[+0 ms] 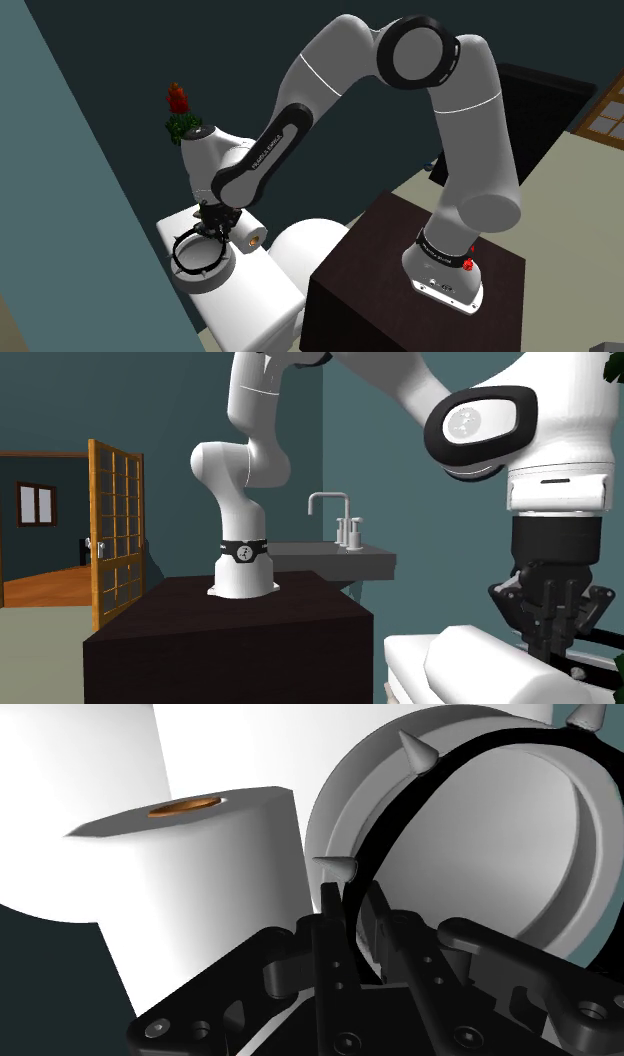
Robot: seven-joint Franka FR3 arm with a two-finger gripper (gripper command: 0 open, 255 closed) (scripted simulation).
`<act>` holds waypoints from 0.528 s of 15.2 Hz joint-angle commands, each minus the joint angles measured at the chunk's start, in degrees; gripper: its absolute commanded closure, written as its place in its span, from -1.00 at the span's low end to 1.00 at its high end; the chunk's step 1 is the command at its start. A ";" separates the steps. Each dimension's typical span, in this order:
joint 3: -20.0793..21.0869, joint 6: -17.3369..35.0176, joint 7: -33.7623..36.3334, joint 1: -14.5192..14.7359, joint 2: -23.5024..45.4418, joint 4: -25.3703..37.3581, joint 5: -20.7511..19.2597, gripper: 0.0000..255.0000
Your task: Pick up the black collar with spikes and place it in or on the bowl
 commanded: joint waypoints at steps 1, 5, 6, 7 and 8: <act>-0.45 0.96 0.33 0.37 1.29 0.33 -0.53 1.00; -0.75 1.61 0.53 0.60 2.11 0.49 -0.86 1.00; -0.75 1.61 0.53 0.60 2.11 0.49 -0.86 1.00; -0.75 1.61 0.53 0.60 2.11 0.49 -0.86 1.00; -0.75 1.61 0.53 0.59 2.11 0.49 -0.86 1.00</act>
